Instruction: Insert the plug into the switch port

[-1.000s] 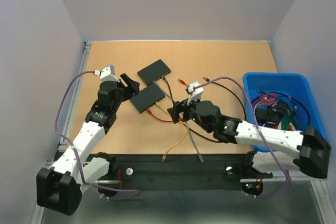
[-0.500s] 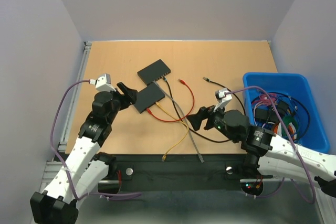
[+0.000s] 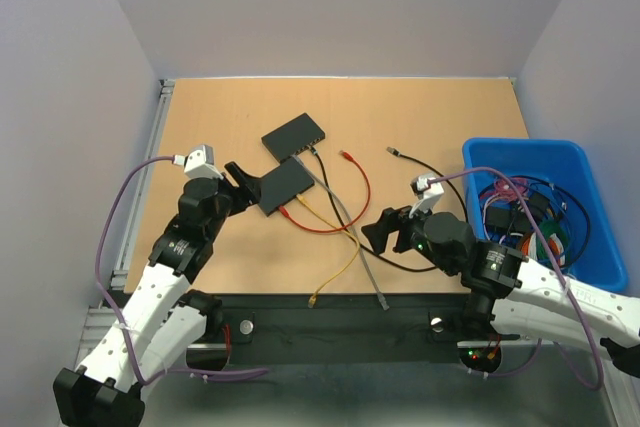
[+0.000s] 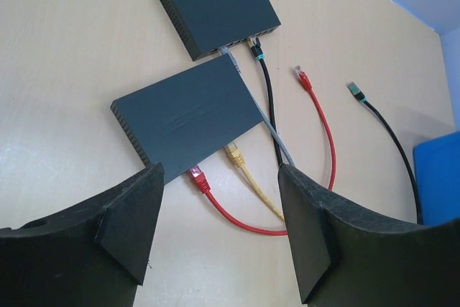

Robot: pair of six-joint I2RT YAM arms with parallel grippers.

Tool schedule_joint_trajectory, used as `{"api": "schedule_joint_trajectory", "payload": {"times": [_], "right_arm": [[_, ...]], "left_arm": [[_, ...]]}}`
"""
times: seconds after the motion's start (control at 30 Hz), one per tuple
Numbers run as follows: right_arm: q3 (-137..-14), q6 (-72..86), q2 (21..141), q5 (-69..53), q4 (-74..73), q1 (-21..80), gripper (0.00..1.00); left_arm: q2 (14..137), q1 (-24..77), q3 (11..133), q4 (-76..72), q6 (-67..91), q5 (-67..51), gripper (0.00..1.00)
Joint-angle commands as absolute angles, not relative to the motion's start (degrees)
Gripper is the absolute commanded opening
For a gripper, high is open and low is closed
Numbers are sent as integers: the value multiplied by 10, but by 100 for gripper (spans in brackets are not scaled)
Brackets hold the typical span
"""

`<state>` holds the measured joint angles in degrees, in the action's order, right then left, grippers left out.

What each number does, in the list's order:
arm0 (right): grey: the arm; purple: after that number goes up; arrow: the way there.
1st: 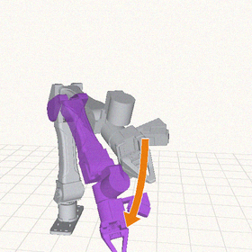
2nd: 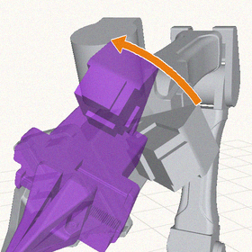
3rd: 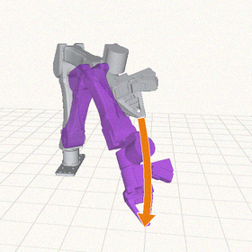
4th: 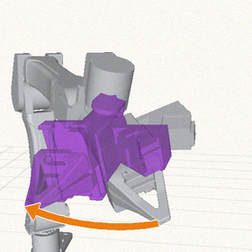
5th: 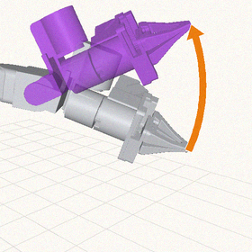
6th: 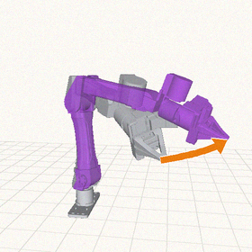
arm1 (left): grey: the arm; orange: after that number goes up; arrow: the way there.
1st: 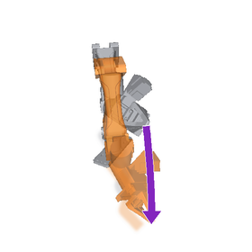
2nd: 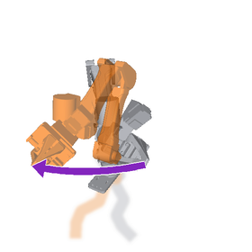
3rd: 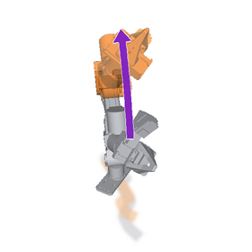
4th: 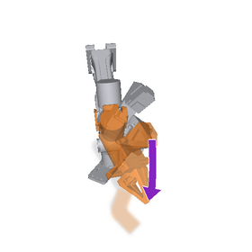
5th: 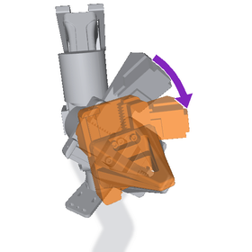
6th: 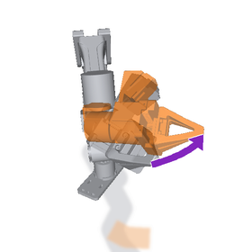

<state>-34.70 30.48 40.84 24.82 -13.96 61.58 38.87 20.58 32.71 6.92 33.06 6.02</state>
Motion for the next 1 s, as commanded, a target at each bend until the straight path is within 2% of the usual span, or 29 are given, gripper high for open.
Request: {"api": "schedule_joint_trajectory", "payload": {"times": [0.0,0.97], "right_arm": [[-360,313,401,263,-144,619,93],[-366,318,392,264,-156,620,94]], "left_arm": [[381,213,352,61,330,76,76],[379,220,349,62,331,97,76]]}}
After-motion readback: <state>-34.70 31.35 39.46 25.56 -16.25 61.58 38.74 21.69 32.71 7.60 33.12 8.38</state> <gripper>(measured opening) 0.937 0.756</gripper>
